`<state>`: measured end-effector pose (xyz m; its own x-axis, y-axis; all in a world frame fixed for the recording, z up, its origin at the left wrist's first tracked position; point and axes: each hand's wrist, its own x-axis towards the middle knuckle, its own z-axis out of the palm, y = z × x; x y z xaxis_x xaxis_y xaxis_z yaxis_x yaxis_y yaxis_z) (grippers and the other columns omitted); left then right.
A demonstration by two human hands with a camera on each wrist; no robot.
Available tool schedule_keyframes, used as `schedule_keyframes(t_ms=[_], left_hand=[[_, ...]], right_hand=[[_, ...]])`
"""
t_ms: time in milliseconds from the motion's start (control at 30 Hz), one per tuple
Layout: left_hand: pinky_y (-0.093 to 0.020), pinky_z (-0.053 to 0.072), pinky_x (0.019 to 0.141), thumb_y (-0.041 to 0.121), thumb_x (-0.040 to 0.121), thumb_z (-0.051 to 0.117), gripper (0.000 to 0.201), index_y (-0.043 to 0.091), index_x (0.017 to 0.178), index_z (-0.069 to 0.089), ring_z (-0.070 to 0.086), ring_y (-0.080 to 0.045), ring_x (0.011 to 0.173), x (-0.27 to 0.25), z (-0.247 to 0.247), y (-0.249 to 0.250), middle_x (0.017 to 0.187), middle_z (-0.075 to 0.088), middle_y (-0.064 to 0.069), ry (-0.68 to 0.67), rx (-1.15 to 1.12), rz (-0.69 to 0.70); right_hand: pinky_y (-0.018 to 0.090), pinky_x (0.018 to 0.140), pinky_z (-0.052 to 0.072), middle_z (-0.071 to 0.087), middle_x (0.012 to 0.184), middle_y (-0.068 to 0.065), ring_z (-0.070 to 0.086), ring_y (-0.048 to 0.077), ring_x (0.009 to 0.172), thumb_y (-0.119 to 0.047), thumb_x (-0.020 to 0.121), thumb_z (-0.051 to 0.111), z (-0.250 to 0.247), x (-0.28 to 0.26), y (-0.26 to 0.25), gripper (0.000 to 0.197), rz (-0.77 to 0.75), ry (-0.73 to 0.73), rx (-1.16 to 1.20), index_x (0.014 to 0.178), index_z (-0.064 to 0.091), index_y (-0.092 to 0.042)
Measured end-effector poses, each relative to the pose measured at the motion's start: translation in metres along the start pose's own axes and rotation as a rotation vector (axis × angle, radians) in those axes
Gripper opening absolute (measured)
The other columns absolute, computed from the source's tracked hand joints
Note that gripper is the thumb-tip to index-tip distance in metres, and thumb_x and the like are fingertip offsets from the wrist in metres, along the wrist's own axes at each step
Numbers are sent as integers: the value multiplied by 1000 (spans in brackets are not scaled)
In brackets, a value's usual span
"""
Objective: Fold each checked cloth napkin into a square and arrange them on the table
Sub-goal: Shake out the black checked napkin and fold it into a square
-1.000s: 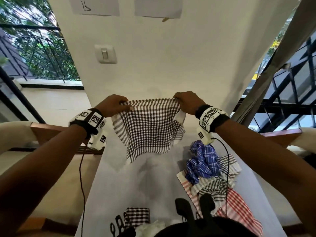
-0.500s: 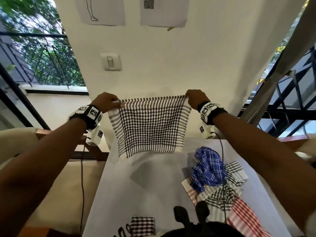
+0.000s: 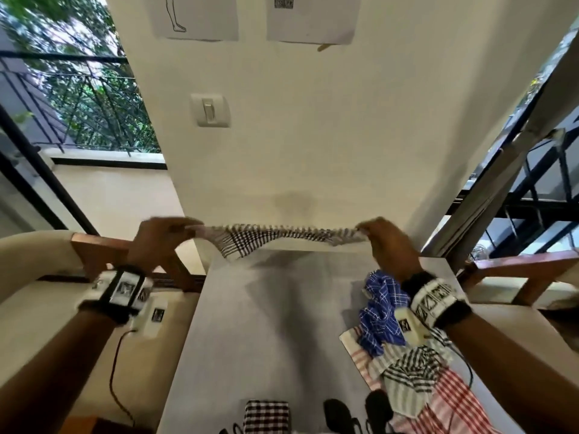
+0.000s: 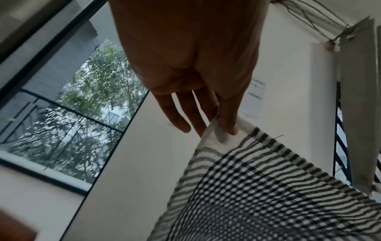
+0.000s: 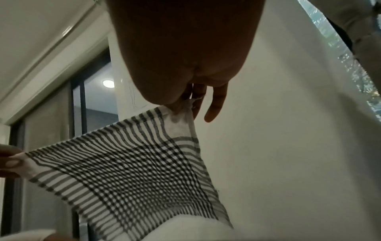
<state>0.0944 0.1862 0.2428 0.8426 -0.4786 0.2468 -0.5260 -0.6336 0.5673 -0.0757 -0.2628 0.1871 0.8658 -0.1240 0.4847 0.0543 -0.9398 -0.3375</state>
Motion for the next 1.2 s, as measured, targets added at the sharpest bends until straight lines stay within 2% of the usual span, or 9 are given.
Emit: schedule_keyframes(t_ms=[100, 200, 300, 400, 500, 633, 833, 1000, 1200], left_hand=[[-19, 51, 75, 11, 81, 75, 25, 32, 95, 74, 69, -9, 81, -51, 43, -27, 89, 75, 2, -32, -104, -74], [-10, 44, 83, 10, 79, 76, 28, 28, 100, 75, 62, 5, 94, -100, 90, -59, 105, 68, 15, -172, -92, -161], [-15, 50, 88, 11, 77, 79, 30, 36, 94, 75, 64, 10, 93, -139, 132, -86, 100, 71, 22, -295, -133, -213], [-8, 47, 83, 14, 76, 80, 31, 42, 87, 73, 63, 14, 89, -167, 161, -102, 87, 69, 32, -372, -161, -290], [0, 40, 74, 19, 77, 80, 20, 36, 85, 75, 63, 14, 84, -185, 179, -112, 87, 73, 20, -446, -162, -352], [-5, 42, 74, 25, 79, 78, 19, 42, 81, 70, 64, 13, 82, -198, 183, -123, 82, 72, 21, -496, -122, -331], [-9, 44, 73, 17, 85, 72, 20, 36, 88, 69, 63, 9, 82, -190, 176, -126, 86, 72, 13, -455, -120, -292], [-18, 49, 61, 10, 89, 64, 13, 21, 90, 70, 64, -11, 68, -155, 170, -119, 79, 71, 0, -352, -183, -402], [-38, 57, 73, 19, 88, 65, 9, 20, 95, 71, 67, -18, 74, -93, 178, -129, 79, 72, -1, -199, -152, -534]], right_hand=[[26, 81, 41, 66, 106, 1, 58, 18, 98, 3, 91, 55, 29, -62, 3, 29, 17, -132, 23, 110, 70, -13], [24, 85, 42, 68, 104, 4, 53, 11, 98, -6, 89, 52, 63, -122, 10, 26, 16, -197, 97, 105, 72, -13], [34, 80, 51, 70, 97, 4, 58, 18, 92, -10, 85, 54, 100, -173, 31, 25, 36, -261, 106, 101, 73, -17], [28, 77, 47, 69, 89, -2, 59, 18, 84, -23, 87, 54, 124, -213, 43, 21, 66, -364, 96, 97, 72, -23], [20, 81, 40, 70, 91, -5, 62, 16, 86, -9, 79, 69, 136, -241, 47, 25, 69, -435, 80, 97, 72, -26], [23, 78, 49, 70, 91, -6, 64, 13, 84, -5, 78, 70, 135, -262, 38, 27, 152, -464, 99, 96, 72, -25], [20, 81, 47, 71, 103, -7, 63, 6, 89, -18, 93, 62, 130, -252, 36, 16, 252, -483, 176, 107, 71, -22], [30, 75, 54, 71, 93, -7, 65, 9, 81, -24, 94, 64, 123, -200, 43, 12, 409, -452, 207, 105, 69, -22], [26, 73, 51, 72, 90, -4, 66, 13, 83, -30, 93, 65, 136, -119, 55, 9, 535, -360, 234, 97, 68, -23]])
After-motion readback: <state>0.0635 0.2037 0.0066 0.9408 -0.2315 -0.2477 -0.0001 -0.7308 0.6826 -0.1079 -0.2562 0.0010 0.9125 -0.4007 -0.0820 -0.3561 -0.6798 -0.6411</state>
